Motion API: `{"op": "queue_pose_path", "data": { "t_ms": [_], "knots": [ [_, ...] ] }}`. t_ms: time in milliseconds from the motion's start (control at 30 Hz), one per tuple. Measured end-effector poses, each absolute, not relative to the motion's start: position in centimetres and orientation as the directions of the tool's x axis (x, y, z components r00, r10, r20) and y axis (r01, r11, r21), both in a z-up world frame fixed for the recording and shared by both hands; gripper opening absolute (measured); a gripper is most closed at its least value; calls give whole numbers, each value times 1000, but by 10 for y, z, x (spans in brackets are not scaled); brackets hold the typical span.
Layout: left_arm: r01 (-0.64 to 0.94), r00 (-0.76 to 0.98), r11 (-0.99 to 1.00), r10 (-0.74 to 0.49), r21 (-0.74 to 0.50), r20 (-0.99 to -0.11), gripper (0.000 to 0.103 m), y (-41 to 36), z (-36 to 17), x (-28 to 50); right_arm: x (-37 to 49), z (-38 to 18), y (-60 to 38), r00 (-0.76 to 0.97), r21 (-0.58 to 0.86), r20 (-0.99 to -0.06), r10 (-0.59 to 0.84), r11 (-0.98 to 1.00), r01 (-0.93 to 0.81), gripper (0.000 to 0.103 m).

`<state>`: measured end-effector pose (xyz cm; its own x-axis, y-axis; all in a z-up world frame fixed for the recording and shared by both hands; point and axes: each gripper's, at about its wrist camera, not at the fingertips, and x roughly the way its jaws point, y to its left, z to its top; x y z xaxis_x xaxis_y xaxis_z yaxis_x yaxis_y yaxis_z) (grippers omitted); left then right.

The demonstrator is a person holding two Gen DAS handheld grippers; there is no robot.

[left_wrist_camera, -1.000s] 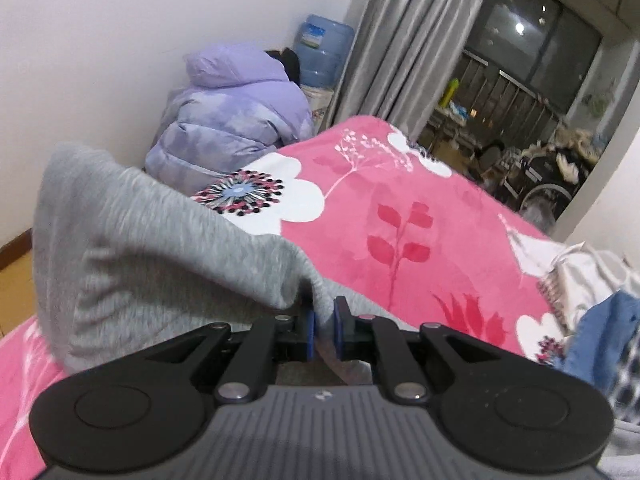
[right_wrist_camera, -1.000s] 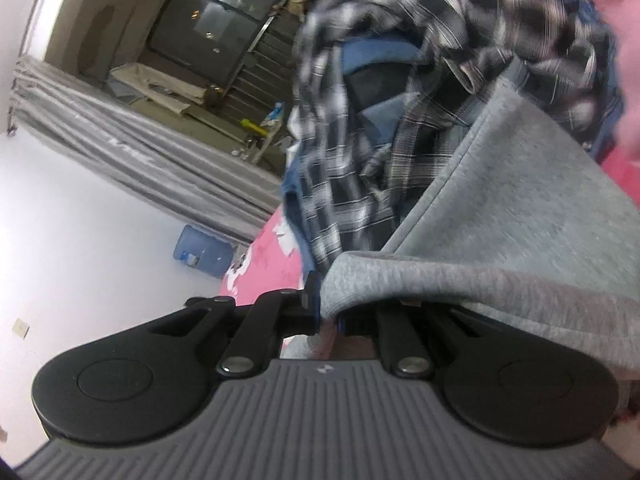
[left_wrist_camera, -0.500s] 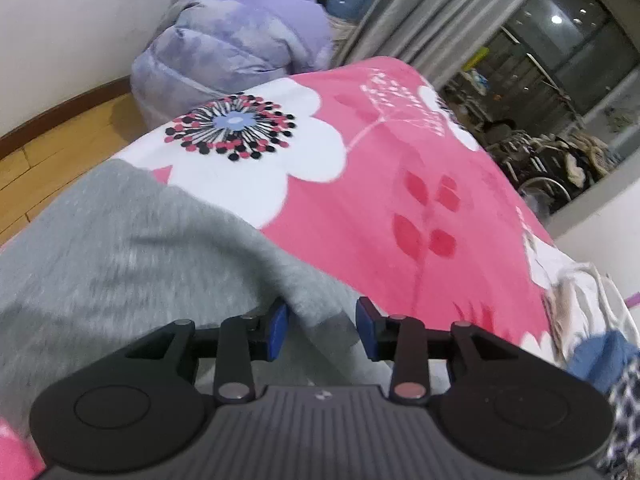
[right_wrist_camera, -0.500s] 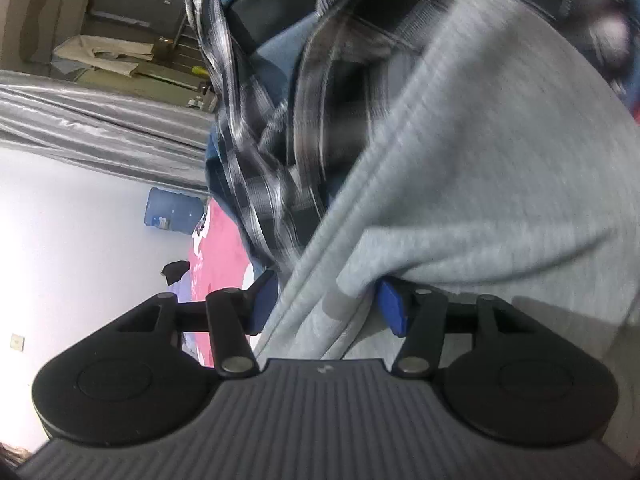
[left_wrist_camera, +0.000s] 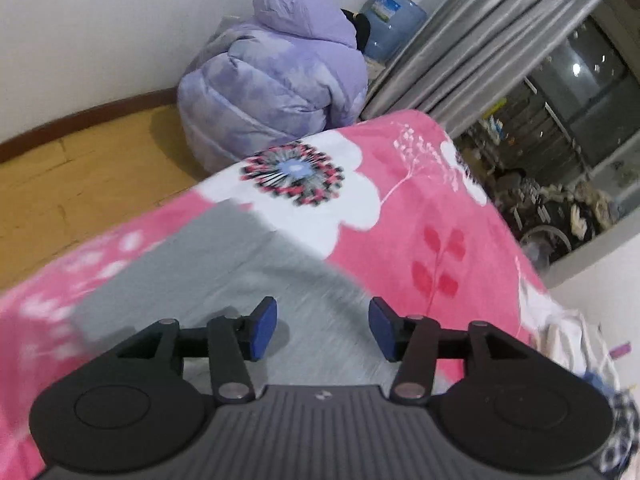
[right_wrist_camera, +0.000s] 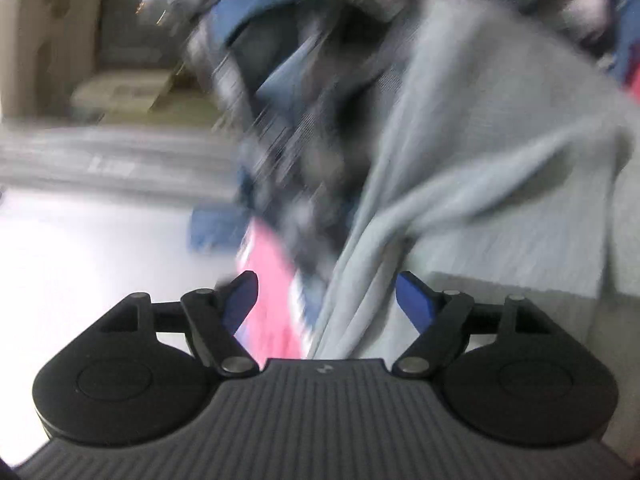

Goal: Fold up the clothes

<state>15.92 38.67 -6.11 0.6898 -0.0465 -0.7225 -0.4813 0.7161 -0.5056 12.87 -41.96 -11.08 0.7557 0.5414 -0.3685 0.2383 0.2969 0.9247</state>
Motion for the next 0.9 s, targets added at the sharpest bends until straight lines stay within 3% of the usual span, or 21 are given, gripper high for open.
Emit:
{"op": "queue_pose_path", "data": {
  "t_ms": [100, 233, 300, 433, 600, 767, 800, 900],
  "knots": [
    [-474, 660, 726, -82, -499, -746, 61, 384, -64, 117, 123, -93, -364, 588, 893, -412, 696, 436, 110, 77],
    [-472, 639, 696, -153, -541, -754, 65, 374, -89, 73, 98, -114, -285, 342, 863, -496, 798, 496, 95, 77],
    [-485, 636, 660, -184, -574, -749, 65, 368, -111, 65, 82, -141, -262, 337, 878, -477, 811, 450, 161, 77],
    [-514, 672, 639, -115, -572, -731, 65, 367, -135, 69, 71, -186, -246, 460, 899, -431, 776, 326, 293, 76],
    [-549, 741, 519, -61, -655, -669, 64, 389, -155, 84, 69, -198, -259, 745, 953, -293, 599, 119, 279, 76],
    [-577, 750, 439, -47, -688, -659, 64, 397, -160, 98, 71, -199, -240, 825, 954, -298, 480, 143, 262, 76],
    [-585, 741, 464, -29, -665, -671, 54, 395, -158, 101, 75, -196, -237, 814, 948, -317, 488, 187, 257, 77],
    [-607, 703, 551, 38, -572, -710, 40, 386, -153, 108, 90, -189, -238, 787, 930, -357, 503, 267, 251, 78]
  ]
}}
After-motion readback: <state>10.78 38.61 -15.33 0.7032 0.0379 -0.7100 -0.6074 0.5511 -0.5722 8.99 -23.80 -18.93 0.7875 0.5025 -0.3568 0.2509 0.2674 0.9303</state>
